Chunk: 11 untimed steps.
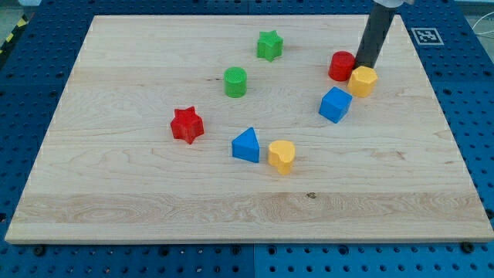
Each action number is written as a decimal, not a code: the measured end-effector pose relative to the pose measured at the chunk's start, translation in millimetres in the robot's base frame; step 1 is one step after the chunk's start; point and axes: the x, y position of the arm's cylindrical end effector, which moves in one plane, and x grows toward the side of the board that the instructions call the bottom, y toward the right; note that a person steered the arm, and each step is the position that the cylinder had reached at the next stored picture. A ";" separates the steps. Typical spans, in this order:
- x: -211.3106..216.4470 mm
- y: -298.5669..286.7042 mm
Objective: Point your arm at the yellow hexagon
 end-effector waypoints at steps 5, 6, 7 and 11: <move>-32.6 80.7; -4.6 111.0; 43.2 104.3; 78.0 5.9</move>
